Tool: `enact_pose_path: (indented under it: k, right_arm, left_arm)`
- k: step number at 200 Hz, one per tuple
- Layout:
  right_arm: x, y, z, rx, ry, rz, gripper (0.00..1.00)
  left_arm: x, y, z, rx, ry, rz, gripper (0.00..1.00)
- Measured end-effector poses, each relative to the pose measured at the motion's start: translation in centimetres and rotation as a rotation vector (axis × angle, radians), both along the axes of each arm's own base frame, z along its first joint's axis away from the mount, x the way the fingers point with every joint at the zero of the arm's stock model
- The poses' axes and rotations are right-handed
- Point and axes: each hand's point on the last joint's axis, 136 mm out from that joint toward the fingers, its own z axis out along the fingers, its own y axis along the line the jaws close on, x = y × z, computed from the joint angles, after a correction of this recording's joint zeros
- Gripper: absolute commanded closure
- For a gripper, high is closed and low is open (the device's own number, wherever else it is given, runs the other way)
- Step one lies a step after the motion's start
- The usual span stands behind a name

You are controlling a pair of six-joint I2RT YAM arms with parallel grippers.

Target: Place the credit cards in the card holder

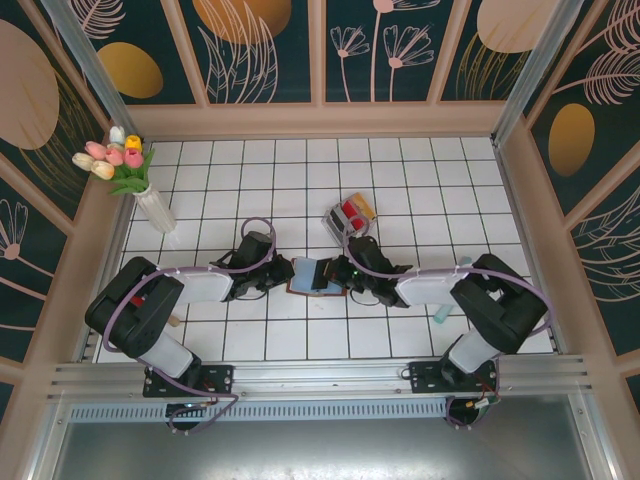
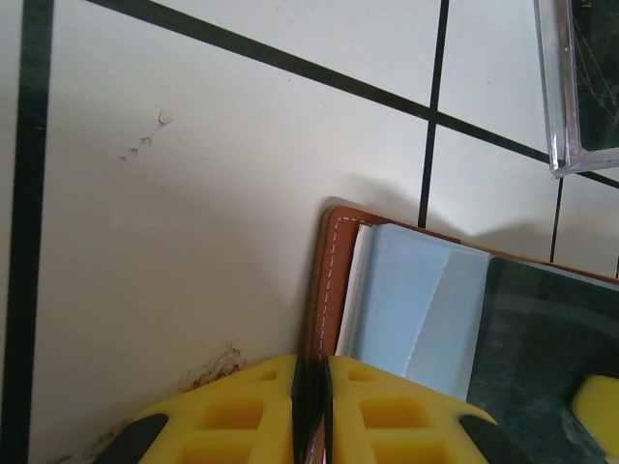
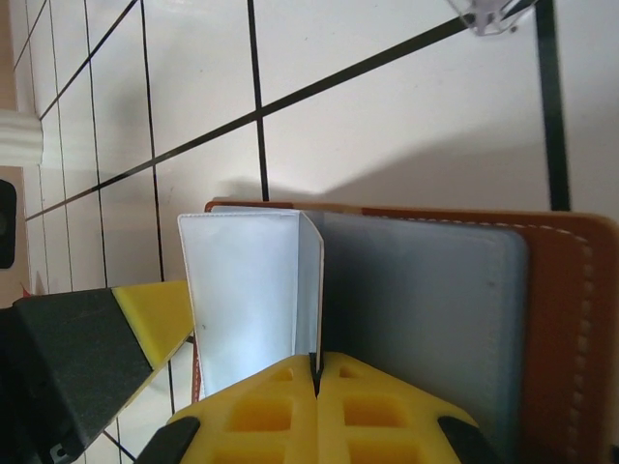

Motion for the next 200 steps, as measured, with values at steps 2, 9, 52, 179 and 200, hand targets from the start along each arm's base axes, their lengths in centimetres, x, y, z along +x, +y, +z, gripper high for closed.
enact_pose_path:
  k: [2,9,52,179,200]
  right_arm:
    - [0.0,0.1,0.0,0.0,0.001,0.001,1.0]
    - [0.1,0.3,-0.1,0.003,0.003,0.005,1.0]
    - [0.1,0.8,0.0,0.021,-0.002,0.017,1.0]
    - [-1.1,0.5,0.3,0.05,0.021,0.051,1.0]
    - [-0.9,0.7,-0.2,0.057,0.028,0.05,1.0]
  left_arm:
    - [0.0,0.0,0.0,0.0,0.0,0.0,0.83]
    - [0.0,0.0,0.0,0.0,0.0,0.0,0.83]
    - [0.0,0.0,0.0,0.001,0.0,0.0,0.83]
    - [0.0,0.0,0.0,-0.001,0.001,-0.001,0.84]
    - [0.0,0.0,0.0,-0.002,0.002,-0.001,0.84]
